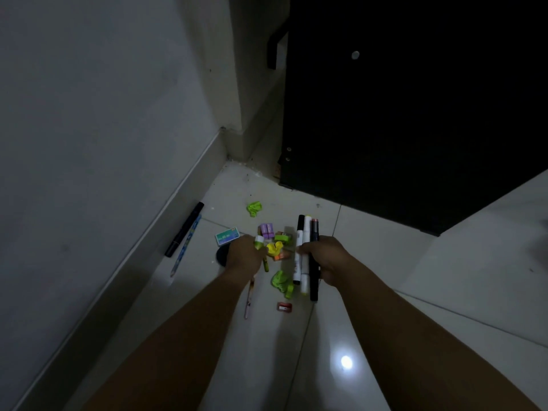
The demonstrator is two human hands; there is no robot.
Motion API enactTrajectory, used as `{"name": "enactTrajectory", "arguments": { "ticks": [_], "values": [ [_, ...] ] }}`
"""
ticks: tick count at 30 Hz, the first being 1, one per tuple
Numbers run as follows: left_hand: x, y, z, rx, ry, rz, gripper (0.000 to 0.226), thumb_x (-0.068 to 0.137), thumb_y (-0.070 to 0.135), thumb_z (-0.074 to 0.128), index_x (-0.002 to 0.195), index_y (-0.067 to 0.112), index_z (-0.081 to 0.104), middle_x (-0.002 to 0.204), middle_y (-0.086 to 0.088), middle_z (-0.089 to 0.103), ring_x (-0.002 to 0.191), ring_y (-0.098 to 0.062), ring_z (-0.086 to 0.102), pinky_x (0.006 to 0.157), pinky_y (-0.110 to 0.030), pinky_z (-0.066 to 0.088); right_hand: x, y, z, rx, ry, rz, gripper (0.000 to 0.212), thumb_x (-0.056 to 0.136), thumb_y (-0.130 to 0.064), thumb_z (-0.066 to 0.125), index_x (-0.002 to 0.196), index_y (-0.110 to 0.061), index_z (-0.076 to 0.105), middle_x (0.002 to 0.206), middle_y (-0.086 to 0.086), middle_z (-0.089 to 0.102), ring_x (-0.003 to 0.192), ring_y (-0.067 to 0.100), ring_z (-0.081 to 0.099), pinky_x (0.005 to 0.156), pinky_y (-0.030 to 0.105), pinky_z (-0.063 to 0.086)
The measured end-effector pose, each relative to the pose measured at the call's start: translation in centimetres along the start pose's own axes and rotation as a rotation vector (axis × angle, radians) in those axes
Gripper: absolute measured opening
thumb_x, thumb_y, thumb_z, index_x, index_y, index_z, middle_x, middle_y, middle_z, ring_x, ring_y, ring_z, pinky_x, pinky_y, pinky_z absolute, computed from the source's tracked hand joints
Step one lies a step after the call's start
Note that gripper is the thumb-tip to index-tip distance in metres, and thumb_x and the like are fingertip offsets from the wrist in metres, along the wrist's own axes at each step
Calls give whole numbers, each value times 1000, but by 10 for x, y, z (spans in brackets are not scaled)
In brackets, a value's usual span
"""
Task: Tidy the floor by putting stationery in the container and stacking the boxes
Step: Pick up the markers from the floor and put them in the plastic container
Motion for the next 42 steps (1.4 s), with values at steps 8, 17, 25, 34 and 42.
{"name": "enactTrajectory", "arguments": {
  "ticks": [8, 17, 25, 34, 42],
  "values": [
    [15, 18, 11, 231, 98, -35, 24, 94, 15, 49, 110, -2, 55, 119, -20, 60, 113, -33, 56, 88, -36, 44, -11, 4, -26, -75, -20, -5, 22, 81, 2, 64, 101, -4, 58, 106, 24, 62, 92, 34, 59, 88, 45, 50],
    [15, 12, -15, -71, -18, -26, 26, 86, 11, 62, 95, -13, 61, 109, -32, 61, 105, -38, 60, 79, -37, 47, -6, -3, -12, 22, -118, 15, 22, 84, 1, 62, 104, -5, 57, 92, 13, 60, 80, 25, 58, 66, 34, 50],
    [-14, -11, -33, -40, -188, -100, 27, 85, 11, 60, 104, -8, 59, 94, -20, 63, 82, -22, 65, 69, -26, 50, -7, -12, 14, -1, -120, 18, 12, 84, 3, 61, 82, -8, 60, 68, 7, 66, 54, 17, 64, 44, 24, 48],
    [-41, -19, -7, 237, -131, -108, 31, 95, 6, 43, 123, 0, 53, 127, -18, 57, 118, -30, 55, 94, -32, 45, -35, -18, 21, -96, -122, -37, 20, 82, 0, 64, 99, -7, 58, 90, 13, 62, 81, 26, 59, 71, 35, 49],
    [-39, -13, 0, 192, -156, -112, 34, 99, 12, 40, 129, -2, 45, 138, -18, 46, 129, -29, 44, 108, -35, 36, -39, -20, 1, -126, -47, -41, 21, 82, 1, 64, 101, -4, 57, 90, 16, 63, 81, 30, 60, 67, 36, 51]
  ]
}}
Point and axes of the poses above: each hand's wrist, its own x-axis towards the middle knuckle, its own z-axis out of the palm, y = z × x, the point moved 1 cm from there along x, towards the middle knuckle
